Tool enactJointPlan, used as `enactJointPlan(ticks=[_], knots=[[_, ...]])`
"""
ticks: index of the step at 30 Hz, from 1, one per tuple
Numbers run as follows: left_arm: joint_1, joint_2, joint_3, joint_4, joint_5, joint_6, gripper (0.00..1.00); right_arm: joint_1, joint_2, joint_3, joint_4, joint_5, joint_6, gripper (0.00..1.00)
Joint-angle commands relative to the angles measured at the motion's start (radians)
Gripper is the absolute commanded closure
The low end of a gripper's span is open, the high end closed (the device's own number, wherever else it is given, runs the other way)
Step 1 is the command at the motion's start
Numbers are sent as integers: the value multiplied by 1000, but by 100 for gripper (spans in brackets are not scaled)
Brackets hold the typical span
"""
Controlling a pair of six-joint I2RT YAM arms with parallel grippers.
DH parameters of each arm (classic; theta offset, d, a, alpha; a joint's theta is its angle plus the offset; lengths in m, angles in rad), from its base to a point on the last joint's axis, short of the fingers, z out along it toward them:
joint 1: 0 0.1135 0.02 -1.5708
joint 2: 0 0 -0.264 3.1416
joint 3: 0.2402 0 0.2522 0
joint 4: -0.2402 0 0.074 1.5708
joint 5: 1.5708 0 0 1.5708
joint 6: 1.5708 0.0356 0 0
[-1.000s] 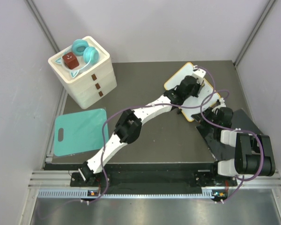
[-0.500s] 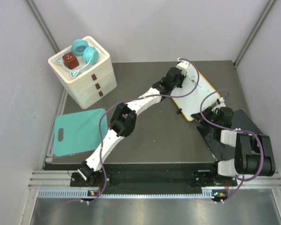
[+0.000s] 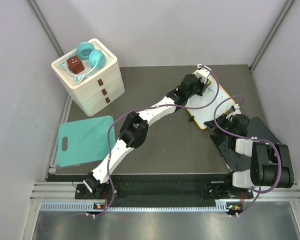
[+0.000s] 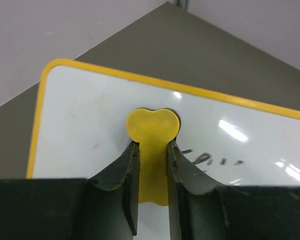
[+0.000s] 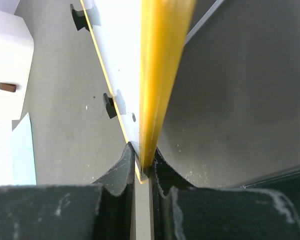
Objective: Erase the whiteboard
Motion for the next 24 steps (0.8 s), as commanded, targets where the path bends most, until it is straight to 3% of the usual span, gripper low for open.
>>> enactJointPlan(ticks=[1, 7, 13, 16, 17, 21, 24], knots=[[-89, 4, 12, 54, 197, -22, 100, 29, 17, -2, -147, -33, -80, 100], [-168, 15, 12, 56, 292, 87, 100, 31, 17, -2, -147, -33, -79, 100], [-220, 12, 12, 83, 289, 129, 100, 31, 17, -2, -144, -34, -79, 100], [-229, 9, 12, 131, 202, 126, 100, 29, 17, -3, -143, -37, -82, 100], [-229, 12, 18, 157, 97, 109, 100, 31, 17, -3, -143, -39, -80, 100], [-211, 38, 63, 171, -69, 103, 100, 31, 16, -5, -143, -40, -82, 100], [-183, 39, 58, 169, -117, 93, 100, 31, 17, -5, -143, -40, -80, 100]])
